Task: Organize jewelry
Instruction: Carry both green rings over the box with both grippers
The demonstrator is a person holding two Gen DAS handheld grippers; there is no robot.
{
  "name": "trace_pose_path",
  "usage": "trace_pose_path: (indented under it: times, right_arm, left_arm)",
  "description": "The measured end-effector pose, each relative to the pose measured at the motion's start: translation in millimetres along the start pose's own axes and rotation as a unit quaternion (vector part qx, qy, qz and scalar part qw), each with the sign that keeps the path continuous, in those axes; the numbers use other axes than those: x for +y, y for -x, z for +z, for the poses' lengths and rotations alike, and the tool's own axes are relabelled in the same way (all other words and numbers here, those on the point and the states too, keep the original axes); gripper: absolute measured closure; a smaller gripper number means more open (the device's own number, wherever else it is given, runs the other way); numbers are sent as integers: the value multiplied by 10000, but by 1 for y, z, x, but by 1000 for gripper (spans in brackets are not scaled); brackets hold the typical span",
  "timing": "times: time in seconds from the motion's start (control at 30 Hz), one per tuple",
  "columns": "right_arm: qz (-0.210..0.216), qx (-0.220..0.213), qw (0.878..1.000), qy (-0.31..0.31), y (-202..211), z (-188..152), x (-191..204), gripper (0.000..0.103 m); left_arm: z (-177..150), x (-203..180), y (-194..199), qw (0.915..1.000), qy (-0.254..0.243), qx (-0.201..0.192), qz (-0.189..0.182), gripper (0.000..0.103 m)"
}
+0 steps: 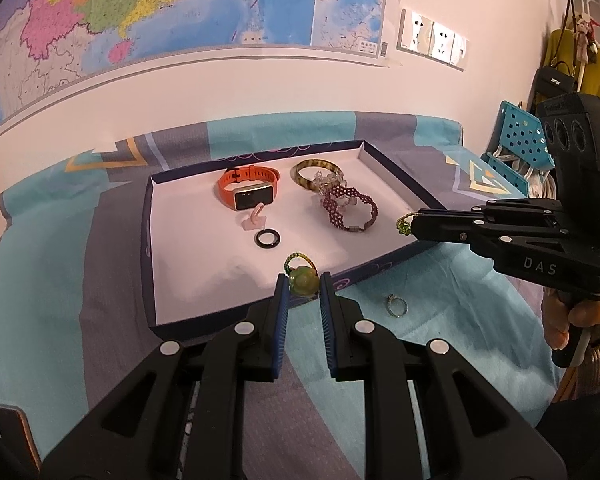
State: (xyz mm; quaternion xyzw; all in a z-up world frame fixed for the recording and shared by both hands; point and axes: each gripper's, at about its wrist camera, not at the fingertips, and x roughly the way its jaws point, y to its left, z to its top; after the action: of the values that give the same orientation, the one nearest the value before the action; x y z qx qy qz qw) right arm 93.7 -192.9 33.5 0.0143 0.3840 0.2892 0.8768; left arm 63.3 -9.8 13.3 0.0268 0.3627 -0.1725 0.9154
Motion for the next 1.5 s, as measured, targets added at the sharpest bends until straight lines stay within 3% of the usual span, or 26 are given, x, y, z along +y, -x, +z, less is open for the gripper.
trace_pose_path:
  times: [1.5]
  right_arm:
    - [-79, 328, 9993, -162, -45, 15, -21, 102]
  left_arm:
    - [17, 11, -46, 9995, 90, 285, 112, 87]
